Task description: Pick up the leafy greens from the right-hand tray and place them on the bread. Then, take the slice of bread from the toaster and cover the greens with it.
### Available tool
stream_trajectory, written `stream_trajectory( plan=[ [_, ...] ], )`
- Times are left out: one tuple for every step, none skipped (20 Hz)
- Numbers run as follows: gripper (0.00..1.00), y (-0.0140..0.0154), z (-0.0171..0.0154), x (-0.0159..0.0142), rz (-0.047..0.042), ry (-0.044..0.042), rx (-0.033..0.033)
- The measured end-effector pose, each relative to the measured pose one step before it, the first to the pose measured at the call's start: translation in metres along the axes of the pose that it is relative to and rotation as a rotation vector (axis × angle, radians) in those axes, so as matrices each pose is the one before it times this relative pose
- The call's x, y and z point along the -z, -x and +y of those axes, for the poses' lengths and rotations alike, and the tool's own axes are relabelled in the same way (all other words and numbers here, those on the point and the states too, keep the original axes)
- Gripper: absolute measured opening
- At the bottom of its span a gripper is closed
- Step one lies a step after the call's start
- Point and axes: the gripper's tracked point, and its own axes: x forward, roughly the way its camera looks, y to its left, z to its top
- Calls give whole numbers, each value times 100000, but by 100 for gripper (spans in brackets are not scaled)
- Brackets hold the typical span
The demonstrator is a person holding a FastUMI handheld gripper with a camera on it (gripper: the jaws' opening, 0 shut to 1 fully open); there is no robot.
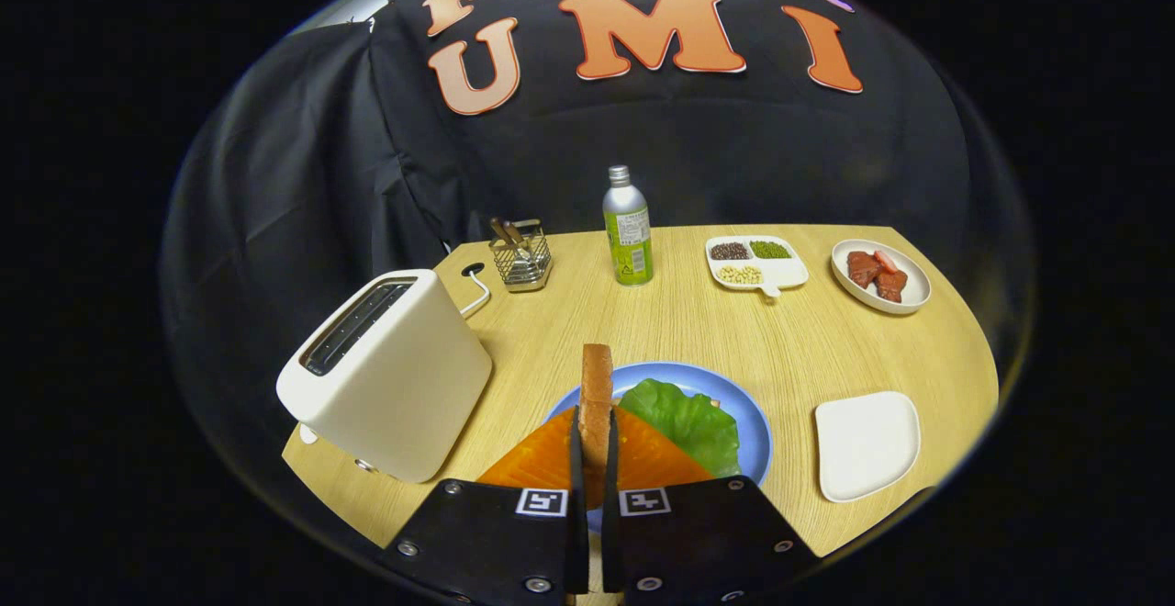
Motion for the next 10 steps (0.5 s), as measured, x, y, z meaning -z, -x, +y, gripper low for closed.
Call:
stream_trajectory(
  plan=[
    [6, 6, -465, 293, 889, 191, 702],
    [8, -19, -385, -163, -528, 555, 737],
    [8, -155, -330, -188, -401, 617, 500],
    [9, 29, -330, 253, 738, 362, 238],
    [11, -226, -472, 41, 560, 312, 832],
    [12, -203, -601, 147, 595, 259, 831],
    [13, -231, -669, 176, 643, -8, 1107],
    [18, -93, -596, 128, 741, -5, 1205],
    [22, -236, -700, 82, 1007, -118, 1482],
    [29, -257, -658, 284, 1327, -415, 750]
  ],
)
